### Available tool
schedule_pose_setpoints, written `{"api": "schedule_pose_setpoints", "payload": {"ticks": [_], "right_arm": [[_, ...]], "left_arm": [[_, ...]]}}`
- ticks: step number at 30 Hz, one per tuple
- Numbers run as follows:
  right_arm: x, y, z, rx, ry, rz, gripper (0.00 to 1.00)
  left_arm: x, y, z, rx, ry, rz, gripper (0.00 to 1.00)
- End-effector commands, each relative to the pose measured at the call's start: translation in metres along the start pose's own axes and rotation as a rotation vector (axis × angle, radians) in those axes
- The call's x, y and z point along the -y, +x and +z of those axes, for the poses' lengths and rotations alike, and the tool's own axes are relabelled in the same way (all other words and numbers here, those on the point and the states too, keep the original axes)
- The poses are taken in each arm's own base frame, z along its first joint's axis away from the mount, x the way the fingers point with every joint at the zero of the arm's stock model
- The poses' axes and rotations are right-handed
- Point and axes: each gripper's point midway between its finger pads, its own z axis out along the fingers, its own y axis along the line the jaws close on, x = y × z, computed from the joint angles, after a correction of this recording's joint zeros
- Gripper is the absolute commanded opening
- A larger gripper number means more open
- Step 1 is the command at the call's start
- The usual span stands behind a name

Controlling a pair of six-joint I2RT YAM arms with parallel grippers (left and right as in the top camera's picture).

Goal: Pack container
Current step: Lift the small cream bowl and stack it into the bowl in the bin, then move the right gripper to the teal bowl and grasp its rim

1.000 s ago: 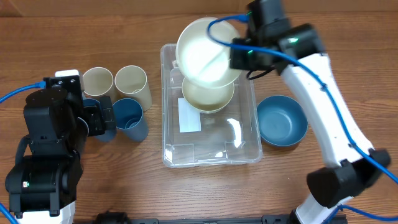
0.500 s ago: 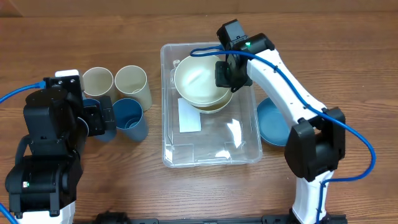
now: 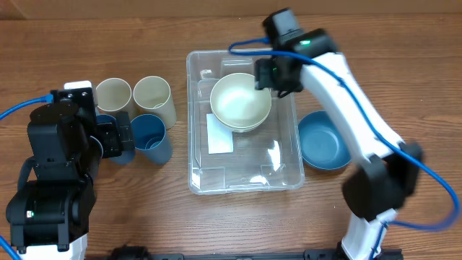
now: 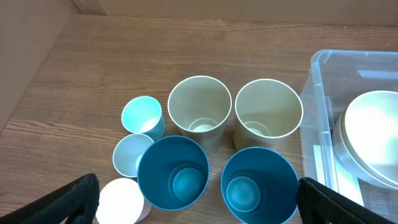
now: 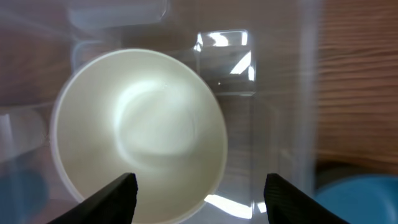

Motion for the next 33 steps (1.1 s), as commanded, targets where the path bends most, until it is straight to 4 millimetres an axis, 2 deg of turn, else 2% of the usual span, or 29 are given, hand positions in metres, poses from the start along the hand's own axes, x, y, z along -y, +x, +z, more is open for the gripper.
{"api": "schedule_pose_setpoints", "payload": {"ticks": [1, 2, 3, 7, 11, 13, 14, 18, 20, 27, 30, 33], "right_arm": [[0.041, -0.015, -0.084, 0.149, -0.001, 0.095, 0.69], [0.052, -0.013, -0.088, 0.142, 0.011, 0.117, 0.69], [0.086, -0.006, -0.095, 0.11, 0.053, 0.193, 0.7], [0.147, 0.009, -0.095, 0.037, 0.126, 0.339, 0.72], [0.198, 0.029, -0.079, -0.043, 0.158, 0.481, 0.72], [0.214, 0.042, -0.069, -0.085, 0.175, 0.525, 0.72], [0.223, 0.056, -0.057, -0.136, 0.183, 0.555, 0.72], [0.239, 0.092, -0.022, -0.245, 0.202, 0.606, 0.72], [0.242, 0.101, -0.007, -0.261, 0.197, 0.617, 0.73], [0.232, 0.13, 0.051, -0.29, 0.098, 0.639, 0.71], [0.231, 0.142, 0.067, -0.293, 0.093, 0.673, 0.52], [0.232, 0.151, 0.079, -0.293, 0.098, 0.7, 0.47]], "left_arm": [[-0.002, -0.009, -0.006, 0.028, -0.006, 0.006, 1.0], [-0.002, -0.009, -0.006, 0.028, -0.006, 0.005, 1.0], [-0.002, -0.009, -0.005, 0.027, -0.006, 0.005, 1.0], [-0.002, -0.009, -0.006, 0.028, -0.006, 0.006, 1.0], [-0.002, -0.009, -0.005, 0.027, -0.006, 0.006, 1.0], [-0.002, -0.009, -0.006, 0.028, -0.006, 0.006, 1.0], [-0.002, -0.009, -0.006, 0.028, -0.006, 0.006, 1.0], [-0.002, -0.009, -0.006, 0.028, -0.006, 0.006, 1.0], [-0.002, -0.009, -0.006, 0.028, -0.006, 0.005, 1.0], [-0.002, -0.009, -0.006, 0.028, -0.006, 0.006, 1.0], [-0.002, -0.009, -0.005, 0.027, -0.006, 0.006, 1.0], [-0.002, -0.009, -0.005, 0.027, -0.006, 0.006, 1.0]]}}
